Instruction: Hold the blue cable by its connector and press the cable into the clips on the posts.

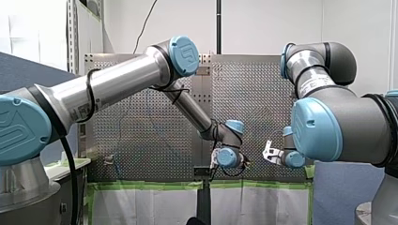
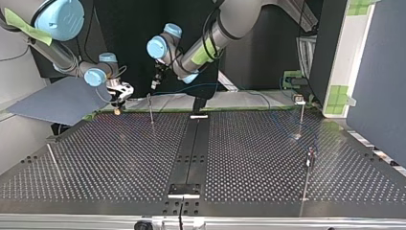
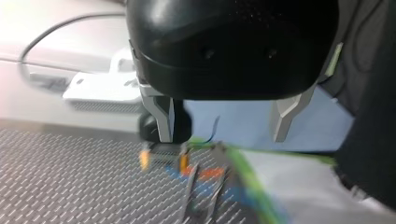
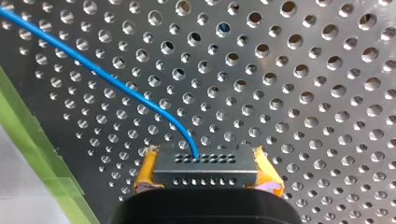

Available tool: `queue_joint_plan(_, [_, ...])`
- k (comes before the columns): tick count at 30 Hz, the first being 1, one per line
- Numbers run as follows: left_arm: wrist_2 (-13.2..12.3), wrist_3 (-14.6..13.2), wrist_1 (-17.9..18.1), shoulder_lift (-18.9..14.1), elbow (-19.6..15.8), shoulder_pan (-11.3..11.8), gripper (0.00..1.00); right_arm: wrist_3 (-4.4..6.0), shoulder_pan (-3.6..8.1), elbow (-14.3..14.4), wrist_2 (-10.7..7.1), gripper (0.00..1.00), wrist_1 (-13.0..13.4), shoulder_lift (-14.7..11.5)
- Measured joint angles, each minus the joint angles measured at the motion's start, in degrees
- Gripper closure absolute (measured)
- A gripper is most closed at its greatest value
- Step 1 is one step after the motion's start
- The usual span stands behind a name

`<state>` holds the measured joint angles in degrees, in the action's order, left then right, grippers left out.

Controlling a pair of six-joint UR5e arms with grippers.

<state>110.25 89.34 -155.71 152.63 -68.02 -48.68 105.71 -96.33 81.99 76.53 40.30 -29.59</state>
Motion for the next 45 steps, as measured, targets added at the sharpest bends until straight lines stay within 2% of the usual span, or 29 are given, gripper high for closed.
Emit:
queue_joint_plan(5, [1.87, 0.32, -0.18, -0.01, -2.39, -1.88, 0.02, -0.04, -0.03, 0.11, 0.04, 1.0, -0.12, 0.01])
queue_joint_plan(11, [2.54, 0.85, -0.17, -0.02, -4.16, -2.0, 0.02, -0.05, -0.04, 0.14, -0.05, 1.0, -0.21, 0.01])
queue_joint_plan(16, [1.5, 2.43, 0.48, 0.01, -2.6, -1.79, 0.02, -0.05, -0.09, 0.14, -0.06, 1.0, -0.15, 0.01])
queue_joint_plan(22, [-0.18, 5.25, 3.11, 0.04, -0.56, -1.44, 0.02, 0.03, -0.12, 0.14, -0.06, 1.0, -0.1, 0.03])
queue_joint_plan(30, [-0.75, 8.52, 5.06, 1.38, 0.76, -0.52, 0.02, 0.08, -0.16, 0.14, -0.06, 1.0, 0.01, 0.08])
queue_joint_plan(36, [-0.69, 9.15, 5.1, 3.82, 3.47, -0.06, 0.02, 0.12, -0.16, 0.13, -0.06, 1.0, 0.1, 0.09])
queue_joint_plan(40, [-0.61, 9.24, 5.11, 4.35, 5.51, 0.21, 0.02, 0.17, -0.19, 0.14, -0.07, 1.0, 0.13, 0.13])
queue_joint_plan(45, [-0.53, 9.26, 5.07, 4.5, 6.44, 0.62, 0.02, 0.26, -0.21, 0.14, -0.07, 1.0, 0.2, 0.17])
